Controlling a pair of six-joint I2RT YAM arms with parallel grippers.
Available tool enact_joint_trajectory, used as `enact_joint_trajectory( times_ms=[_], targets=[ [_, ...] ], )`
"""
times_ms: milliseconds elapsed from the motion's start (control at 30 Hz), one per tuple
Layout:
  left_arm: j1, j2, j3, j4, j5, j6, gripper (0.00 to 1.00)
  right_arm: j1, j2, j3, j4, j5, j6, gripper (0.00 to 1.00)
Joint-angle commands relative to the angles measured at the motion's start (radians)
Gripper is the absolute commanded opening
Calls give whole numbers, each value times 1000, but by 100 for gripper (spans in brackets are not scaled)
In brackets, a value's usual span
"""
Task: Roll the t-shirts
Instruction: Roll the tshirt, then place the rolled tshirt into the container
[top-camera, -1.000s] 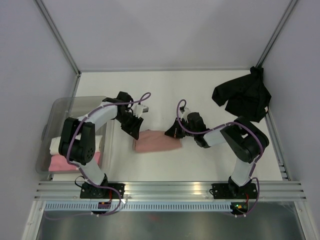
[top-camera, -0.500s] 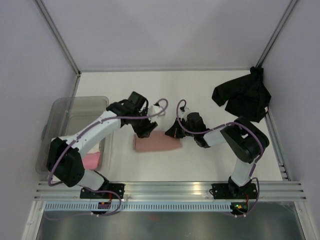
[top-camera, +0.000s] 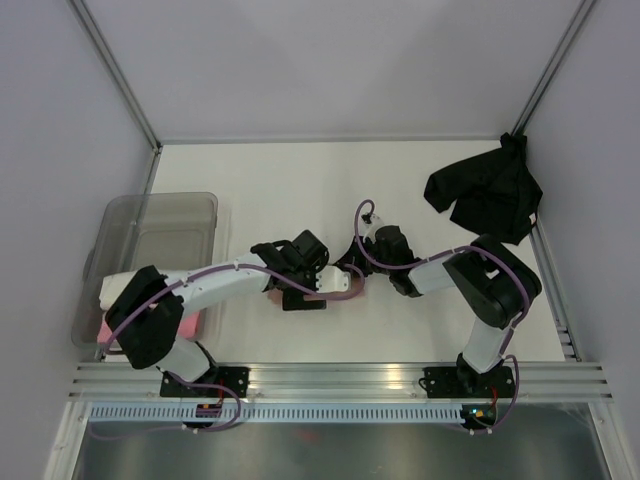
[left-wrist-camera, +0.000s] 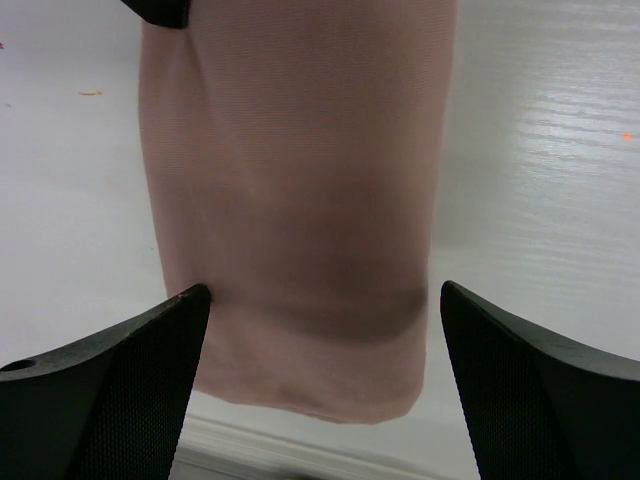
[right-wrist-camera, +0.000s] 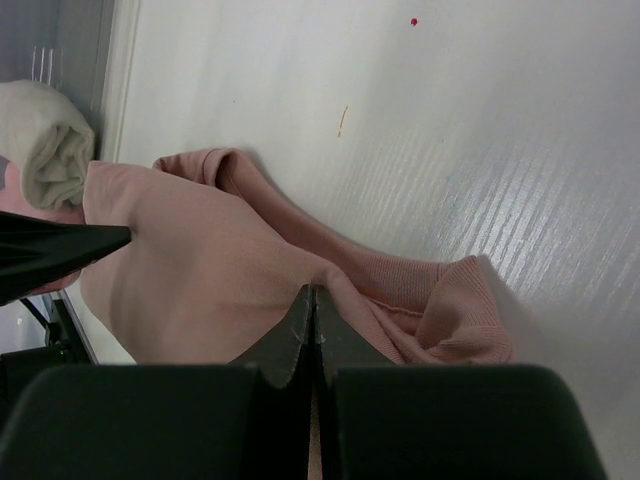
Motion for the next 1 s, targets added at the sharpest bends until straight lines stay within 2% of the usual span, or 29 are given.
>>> enact_joint_trajectory(
  times_ms=[0,567,667,733,767,800,900,967],
  targets=[
    [-12,51,-35,91,-67,48,100,-1,-14,-16,-37,25,-31,0],
    [0,214,-56,188,-97,0,99,-1,-10,29,-78,-12,-61,0],
    [5,222,-58,188,-98,6,89,-2,-16,38,-86,-24,-64,0],
    [8,211,-58,188,-93,11,75,-4,-27,52,-97,-36,-74,0],
    [13,206,-58,188,-90,16,63,-4,-42,58,-116,-41,-90,0],
    [14,193,-58,186,-78,22,58,-5,-51,72,-127,-56,-97,1],
    [22,180,-50,171,-64,39,47,-27,-86,95,-164,-99,-110,1],
    [39,171,-32,138,-20,43,46,-56,-120,105,-218,-110,-125,2]
  ],
)
